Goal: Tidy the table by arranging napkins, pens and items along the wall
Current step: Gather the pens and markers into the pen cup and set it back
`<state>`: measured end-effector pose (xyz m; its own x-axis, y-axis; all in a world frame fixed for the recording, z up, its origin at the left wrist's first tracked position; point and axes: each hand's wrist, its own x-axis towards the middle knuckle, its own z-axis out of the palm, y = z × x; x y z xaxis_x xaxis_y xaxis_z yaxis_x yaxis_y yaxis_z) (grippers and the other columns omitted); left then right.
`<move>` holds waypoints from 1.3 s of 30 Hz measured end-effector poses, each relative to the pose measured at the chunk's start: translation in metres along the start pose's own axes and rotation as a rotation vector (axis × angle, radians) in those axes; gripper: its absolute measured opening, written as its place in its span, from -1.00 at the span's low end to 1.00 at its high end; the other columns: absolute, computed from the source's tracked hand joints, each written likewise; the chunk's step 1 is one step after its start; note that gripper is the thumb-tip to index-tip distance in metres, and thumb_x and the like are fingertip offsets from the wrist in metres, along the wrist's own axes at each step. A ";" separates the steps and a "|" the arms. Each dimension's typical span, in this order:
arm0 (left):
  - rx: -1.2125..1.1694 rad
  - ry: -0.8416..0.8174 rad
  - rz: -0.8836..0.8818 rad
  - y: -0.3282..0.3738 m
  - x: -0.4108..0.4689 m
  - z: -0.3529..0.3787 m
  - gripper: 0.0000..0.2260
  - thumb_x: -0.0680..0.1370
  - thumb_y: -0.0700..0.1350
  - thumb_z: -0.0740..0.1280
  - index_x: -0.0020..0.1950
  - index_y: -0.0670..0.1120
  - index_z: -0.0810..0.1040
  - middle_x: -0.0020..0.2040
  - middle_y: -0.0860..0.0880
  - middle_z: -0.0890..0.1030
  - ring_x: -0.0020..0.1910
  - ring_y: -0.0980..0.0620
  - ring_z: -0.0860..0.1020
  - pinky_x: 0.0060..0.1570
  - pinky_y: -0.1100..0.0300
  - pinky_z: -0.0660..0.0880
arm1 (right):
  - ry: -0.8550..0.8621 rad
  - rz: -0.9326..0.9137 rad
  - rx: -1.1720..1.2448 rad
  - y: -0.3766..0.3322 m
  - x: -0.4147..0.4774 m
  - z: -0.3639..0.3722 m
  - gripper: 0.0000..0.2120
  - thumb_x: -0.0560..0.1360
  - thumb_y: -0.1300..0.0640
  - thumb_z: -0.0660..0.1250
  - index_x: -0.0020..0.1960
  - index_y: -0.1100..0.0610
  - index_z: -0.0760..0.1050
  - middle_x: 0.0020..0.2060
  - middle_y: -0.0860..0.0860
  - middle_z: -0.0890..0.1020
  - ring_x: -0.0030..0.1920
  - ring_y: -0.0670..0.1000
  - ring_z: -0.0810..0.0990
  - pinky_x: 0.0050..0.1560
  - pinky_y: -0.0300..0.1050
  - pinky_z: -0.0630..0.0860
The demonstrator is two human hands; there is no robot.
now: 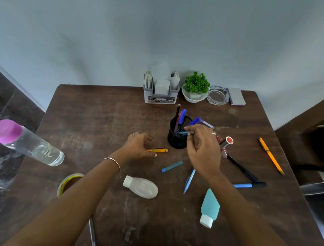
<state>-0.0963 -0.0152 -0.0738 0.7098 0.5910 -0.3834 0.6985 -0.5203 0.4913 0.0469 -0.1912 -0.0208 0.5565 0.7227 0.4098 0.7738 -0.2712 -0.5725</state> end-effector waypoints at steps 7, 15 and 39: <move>0.140 0.072 0.057 -0.004 -0.009 0.024 -0.78 0.52 -0.10 0.36 0.16 -0.05 0.52 0.16 -0.11 0.45 0.23 -0.11 0.39 0.21 -0.03 0.43 | -0.107 0.119 -0.015 0.005 -0.061 0.006 -0.85 0.50 0.24 0.32 0.02 0.07 0.56 -0.05 -0.08 0.59 -0.05 -0.12 0.54 -0.09 -0.18 0.52; -0.344 0.387 0.062 0.017 -0.025 0.006 -0.85 0.59 -0.16 0.26 0.13 -0.19 0.45 -0.01 -0.08 0.54 -0.05 -0.02 0.50 -0.10 0.14 0.40 | -0.141 0.208 -0.004 0.011 -0.071 -0.002 -0.85 0.50 0.23 0.32 0.03 0.06 0.57 -0.04 -0.10 0.60 -0.03 -0.14 0.55 -0.06 -0.24 0.50; -0.256 0.423 0.310 0.082 0.008 -0.007 -0.65 0.53 -0.20 0.32 0.30 0.04 0.49 0.11 0.02 0.46 -0.03 0.11 0.54 0.09 0.07 0.57 | -0.125 0.239 0.044 0.015 -0.071 -0.019 -0.85 0.50 0.22 0.33 0.05 0.08 0.57 -0.04 -0.06 0.62 -0.08 -0.17 0.52 -0.08 -0.39 0.40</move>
<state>-0.0341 -0.0492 -0.0307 0.7429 0.6570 0.1280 0.3826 -0.5738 0.7241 0.0249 -0.2585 -0.0453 0.6782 0.7149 0.1701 0.6093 -0.4177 -0.6740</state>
